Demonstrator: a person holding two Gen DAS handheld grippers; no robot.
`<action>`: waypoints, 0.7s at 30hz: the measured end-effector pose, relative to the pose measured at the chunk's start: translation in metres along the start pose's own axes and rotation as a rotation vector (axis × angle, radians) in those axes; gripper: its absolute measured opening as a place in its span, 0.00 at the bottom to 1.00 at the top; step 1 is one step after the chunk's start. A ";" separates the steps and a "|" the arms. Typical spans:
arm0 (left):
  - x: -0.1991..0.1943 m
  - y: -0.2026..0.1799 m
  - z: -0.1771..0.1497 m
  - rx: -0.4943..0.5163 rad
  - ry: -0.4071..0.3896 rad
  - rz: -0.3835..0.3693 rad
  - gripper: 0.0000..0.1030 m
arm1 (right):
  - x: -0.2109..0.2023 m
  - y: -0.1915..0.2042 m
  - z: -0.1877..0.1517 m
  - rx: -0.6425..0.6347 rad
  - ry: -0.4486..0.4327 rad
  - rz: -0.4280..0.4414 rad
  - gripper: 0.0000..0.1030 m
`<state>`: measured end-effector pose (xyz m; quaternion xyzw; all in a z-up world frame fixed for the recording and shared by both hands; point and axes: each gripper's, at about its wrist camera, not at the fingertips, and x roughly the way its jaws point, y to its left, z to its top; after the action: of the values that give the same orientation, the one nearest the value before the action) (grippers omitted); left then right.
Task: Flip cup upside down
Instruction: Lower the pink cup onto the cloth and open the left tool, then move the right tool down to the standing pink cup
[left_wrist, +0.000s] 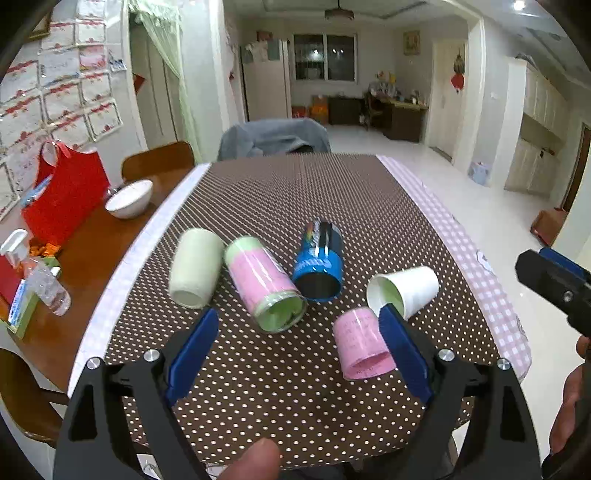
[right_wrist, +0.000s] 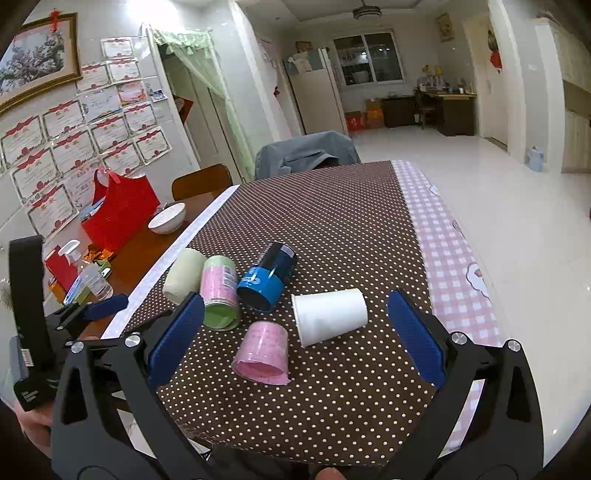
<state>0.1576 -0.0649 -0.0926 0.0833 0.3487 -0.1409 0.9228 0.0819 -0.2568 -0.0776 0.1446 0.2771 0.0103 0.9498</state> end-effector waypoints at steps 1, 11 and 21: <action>-0.005 0.002 0.000 -0.002 -0.014 0.006 0.85 | 0.000 0.003 0.001 -0.006 0.000 0.003 0.94; -0.037 0.021 -0.005 -0.020 -0.114 0.082 0.85 | -0.002 0.031 0.002 -0.057 0.006 0.038 0.94; -0.060 0.042 -0.014 -0.057 -0.172 0.170 0.85 | 0.004 0.056 0.001 -0.107 0.041 0.065 0.94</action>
<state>0.1193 -0.0097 -0.0605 0.0739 0.2637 -0.0588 0.9600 0.0894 -0.2030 -0.0633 0.1024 0.2909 0.0590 0.9494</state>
